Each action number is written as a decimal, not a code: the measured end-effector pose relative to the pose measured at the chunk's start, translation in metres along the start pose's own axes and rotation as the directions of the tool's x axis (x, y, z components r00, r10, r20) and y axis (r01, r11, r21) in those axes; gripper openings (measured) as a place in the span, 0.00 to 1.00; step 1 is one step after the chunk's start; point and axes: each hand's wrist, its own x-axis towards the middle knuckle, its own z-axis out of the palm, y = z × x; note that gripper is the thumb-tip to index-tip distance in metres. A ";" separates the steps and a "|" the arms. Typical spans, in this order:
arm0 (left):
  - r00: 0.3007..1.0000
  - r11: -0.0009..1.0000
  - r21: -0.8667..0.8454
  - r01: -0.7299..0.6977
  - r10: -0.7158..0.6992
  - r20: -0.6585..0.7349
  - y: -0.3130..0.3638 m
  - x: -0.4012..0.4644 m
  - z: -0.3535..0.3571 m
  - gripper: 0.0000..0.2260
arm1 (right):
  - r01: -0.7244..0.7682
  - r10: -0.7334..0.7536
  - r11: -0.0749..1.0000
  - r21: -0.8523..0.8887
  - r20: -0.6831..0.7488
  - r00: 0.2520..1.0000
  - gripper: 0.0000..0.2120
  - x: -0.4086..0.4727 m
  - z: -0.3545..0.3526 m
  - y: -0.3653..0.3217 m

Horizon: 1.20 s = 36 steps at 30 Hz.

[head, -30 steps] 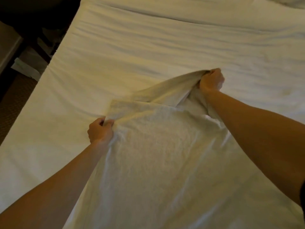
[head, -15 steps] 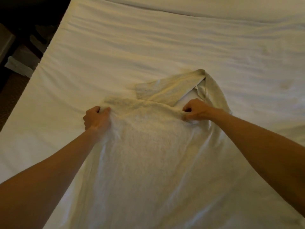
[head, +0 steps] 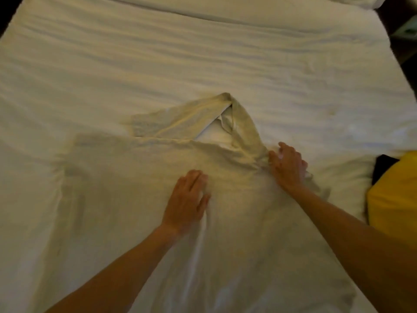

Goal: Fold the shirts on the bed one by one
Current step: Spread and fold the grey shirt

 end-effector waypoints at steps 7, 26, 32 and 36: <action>0.954 0.949 0.316 0.006 -0.100 0.281 0.041 0.014 0.074 0.30 | 0.032 0.067 0.988 -0.154 0.593 0.803 0.33 0.073 -0.045 0.005; 0.977 0.906 0.422 -0.024 -0.069 0.204 0.041 0.008 0.089 0.31 | 0.024 -0.004 0.904 0.427 -0.047 0.999 0.07 0.068 -0.040 0.044; 0.979 0.897 0.440 -0.032 -0.061 0.196 0.039 0.008 0.089 0.31 | -0.094 -0.005 0.959 0.269 0.343 0.939 0.18 0.059 -0.041 0.084; 0.982 0.895 0.446 -0.027 -0.060 0.180 0.037 0.008 0.092 0.31 | -0.092 0.091 0.928 0.360 0.020 0.996 0.12 0.056 -0.048 0.103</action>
